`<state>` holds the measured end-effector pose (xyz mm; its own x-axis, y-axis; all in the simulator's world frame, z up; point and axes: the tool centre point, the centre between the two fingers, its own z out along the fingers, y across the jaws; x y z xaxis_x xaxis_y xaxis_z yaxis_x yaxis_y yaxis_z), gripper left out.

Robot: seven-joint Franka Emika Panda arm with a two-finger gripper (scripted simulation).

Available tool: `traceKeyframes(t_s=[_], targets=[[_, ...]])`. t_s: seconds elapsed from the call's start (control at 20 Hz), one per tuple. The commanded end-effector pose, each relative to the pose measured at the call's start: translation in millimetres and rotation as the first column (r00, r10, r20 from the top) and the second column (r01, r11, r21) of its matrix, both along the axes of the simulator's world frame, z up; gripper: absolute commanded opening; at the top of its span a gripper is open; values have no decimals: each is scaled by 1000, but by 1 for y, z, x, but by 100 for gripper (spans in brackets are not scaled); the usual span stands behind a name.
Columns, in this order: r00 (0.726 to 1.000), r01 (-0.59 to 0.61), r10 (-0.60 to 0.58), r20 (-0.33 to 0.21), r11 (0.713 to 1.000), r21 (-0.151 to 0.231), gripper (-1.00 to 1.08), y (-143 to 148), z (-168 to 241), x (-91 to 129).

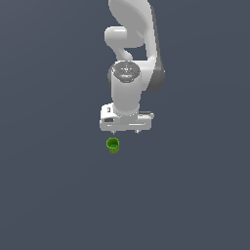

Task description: Pick up the object and move it to a goal position.

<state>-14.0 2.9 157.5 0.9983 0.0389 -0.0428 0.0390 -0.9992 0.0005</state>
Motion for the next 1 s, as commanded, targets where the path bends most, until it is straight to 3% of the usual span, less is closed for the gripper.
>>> traceKeyframes(t_s=[0.0,0.6,0.95], targets=[[1000,0,0,0,1000,0,100,0,0,0],[999,-31,31,12,999,-24,100,0,16,4],[1000,19,-19,14,1000,-20,100,-4,10,4]])
